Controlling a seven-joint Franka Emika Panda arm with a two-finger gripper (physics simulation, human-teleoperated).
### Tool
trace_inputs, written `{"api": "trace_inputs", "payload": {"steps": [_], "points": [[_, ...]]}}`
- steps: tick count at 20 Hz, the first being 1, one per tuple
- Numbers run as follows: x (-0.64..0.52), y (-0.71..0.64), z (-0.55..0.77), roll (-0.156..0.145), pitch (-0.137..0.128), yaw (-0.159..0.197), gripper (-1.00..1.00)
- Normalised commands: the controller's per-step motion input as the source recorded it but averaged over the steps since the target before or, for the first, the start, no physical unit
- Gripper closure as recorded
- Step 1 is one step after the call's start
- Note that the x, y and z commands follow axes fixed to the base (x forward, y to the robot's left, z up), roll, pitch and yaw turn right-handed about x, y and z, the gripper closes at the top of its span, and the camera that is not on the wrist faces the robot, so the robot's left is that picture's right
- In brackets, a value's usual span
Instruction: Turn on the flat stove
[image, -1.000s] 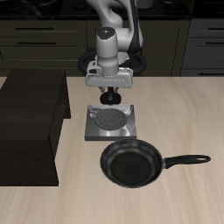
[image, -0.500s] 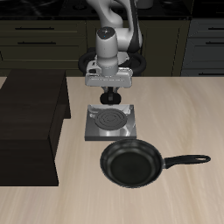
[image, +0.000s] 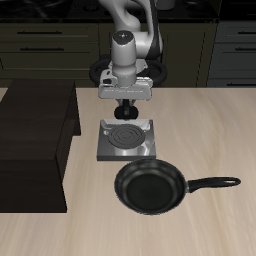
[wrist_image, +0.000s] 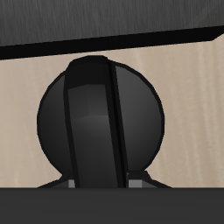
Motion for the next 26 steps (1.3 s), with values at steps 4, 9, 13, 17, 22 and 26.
{"api": "trace_inputs", "payload": {"steps": [4,9,13,17,22,26], "points": [[0.00,-0.19,0.11,-0.033,-0.016,0.026,1.00],[0.00,-0.21,0.08,-0.029,-0.013,0.042,1.00],[0.06,-0.24,0.08,-0.023,-0.003,0.034,1.00],[0.00,-0.09,0.07,-0.017,-0.017,0.022,1.00],[0.03,-0.20,0.07,-0.029,-0.011,0.031,1.00],[0.01,-0.10,0.00,-0.022,-0.007,0.042,1.00]]}}
